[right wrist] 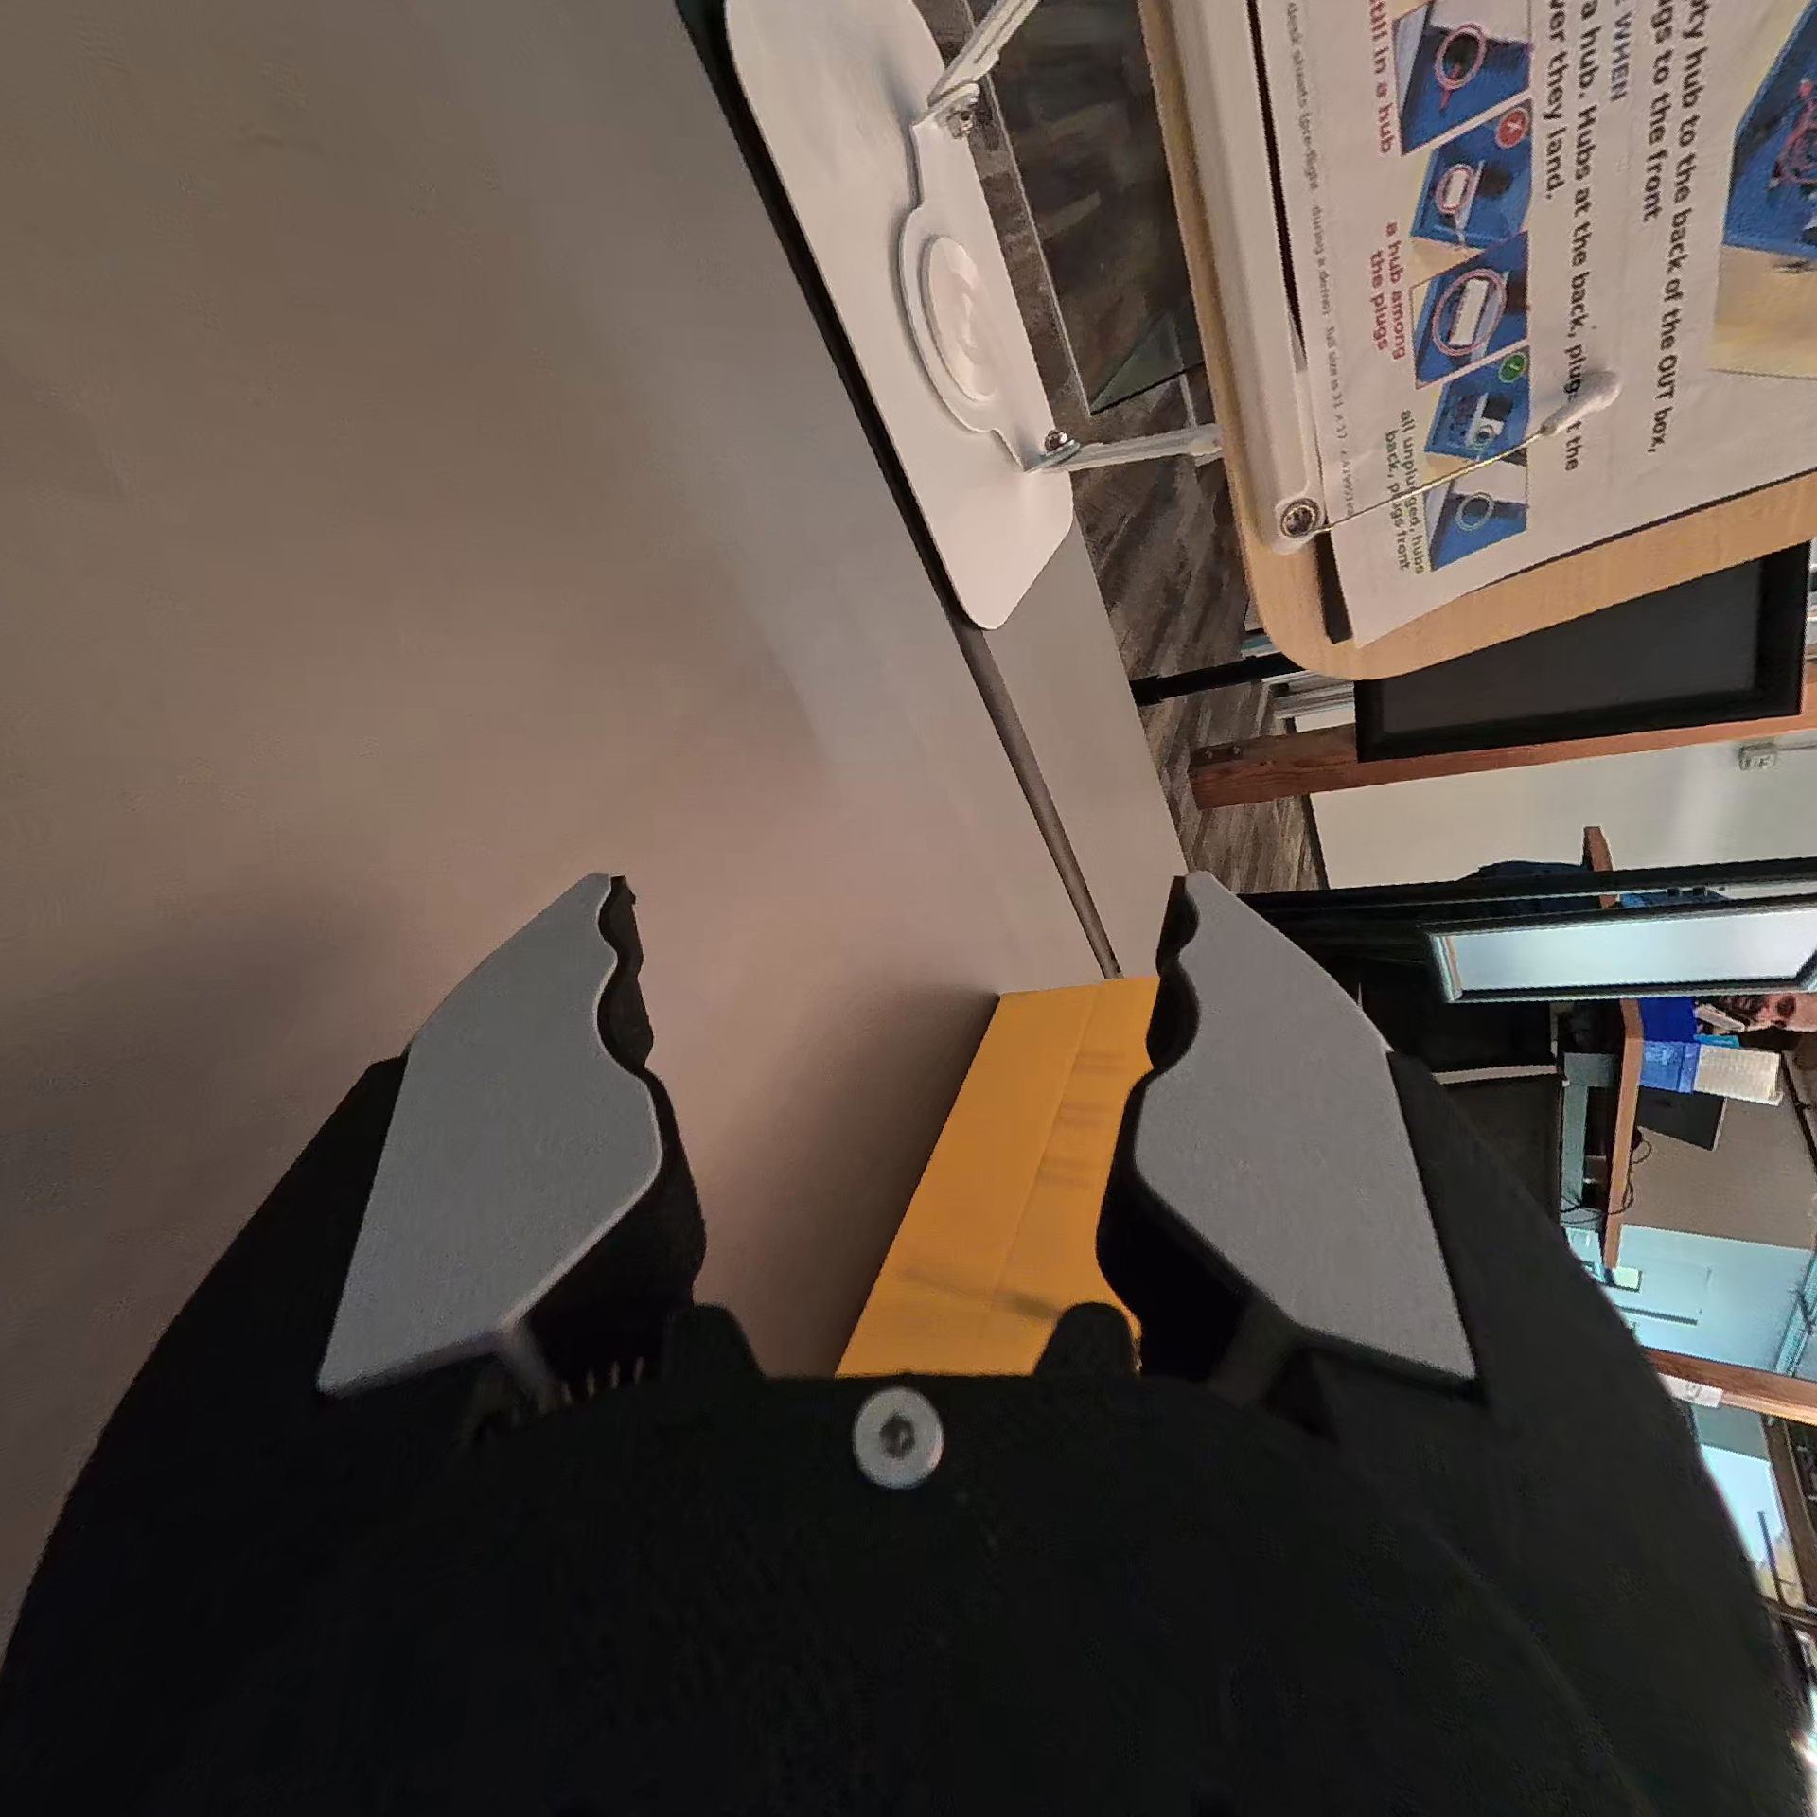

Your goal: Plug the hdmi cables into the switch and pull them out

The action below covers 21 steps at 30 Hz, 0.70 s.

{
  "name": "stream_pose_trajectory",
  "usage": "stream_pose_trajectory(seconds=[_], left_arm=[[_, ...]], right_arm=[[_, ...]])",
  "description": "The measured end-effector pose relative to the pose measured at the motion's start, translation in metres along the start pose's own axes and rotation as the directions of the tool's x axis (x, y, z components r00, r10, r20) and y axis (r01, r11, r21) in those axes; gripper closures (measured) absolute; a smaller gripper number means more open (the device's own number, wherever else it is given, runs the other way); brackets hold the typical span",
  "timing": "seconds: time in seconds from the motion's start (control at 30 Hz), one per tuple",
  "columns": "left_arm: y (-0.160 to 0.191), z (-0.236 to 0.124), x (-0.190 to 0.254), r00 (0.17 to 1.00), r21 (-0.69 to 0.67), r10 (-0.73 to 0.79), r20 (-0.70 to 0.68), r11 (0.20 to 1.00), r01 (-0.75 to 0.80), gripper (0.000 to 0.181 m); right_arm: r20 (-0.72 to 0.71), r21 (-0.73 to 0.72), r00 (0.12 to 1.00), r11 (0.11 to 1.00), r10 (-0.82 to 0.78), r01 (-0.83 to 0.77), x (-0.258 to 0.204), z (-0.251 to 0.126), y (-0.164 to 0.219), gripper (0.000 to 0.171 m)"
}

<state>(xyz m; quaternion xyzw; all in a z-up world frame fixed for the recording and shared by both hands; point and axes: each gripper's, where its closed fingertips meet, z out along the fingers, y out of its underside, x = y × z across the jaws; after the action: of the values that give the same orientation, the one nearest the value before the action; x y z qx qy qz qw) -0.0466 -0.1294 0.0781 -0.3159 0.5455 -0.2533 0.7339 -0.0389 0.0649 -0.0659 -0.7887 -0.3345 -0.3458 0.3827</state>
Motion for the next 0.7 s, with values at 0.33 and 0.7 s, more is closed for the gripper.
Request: stream_pose_trajectory(seconds=[0.33, 0.7], left_arm=[[0.018, 0.005, 0.005, 1.000, -0.076, 0.001, -0.021, 0.997, -0.003, 0.048], [-0.012, -0.007, -0.017, 0.999, 0.008, 0.030, 0.038, 0.999, -0.031, 0.047]], right_arm=[[0.044, 0.008, 0.999, 1.000, -0.001, 0.001, -0.009, -0.002, -0.003, 0.069], [0.065, 0.017, 0.998, 1.000, 0.004, -0.006, -0.011, -0.001, -0.004, 0.069]])
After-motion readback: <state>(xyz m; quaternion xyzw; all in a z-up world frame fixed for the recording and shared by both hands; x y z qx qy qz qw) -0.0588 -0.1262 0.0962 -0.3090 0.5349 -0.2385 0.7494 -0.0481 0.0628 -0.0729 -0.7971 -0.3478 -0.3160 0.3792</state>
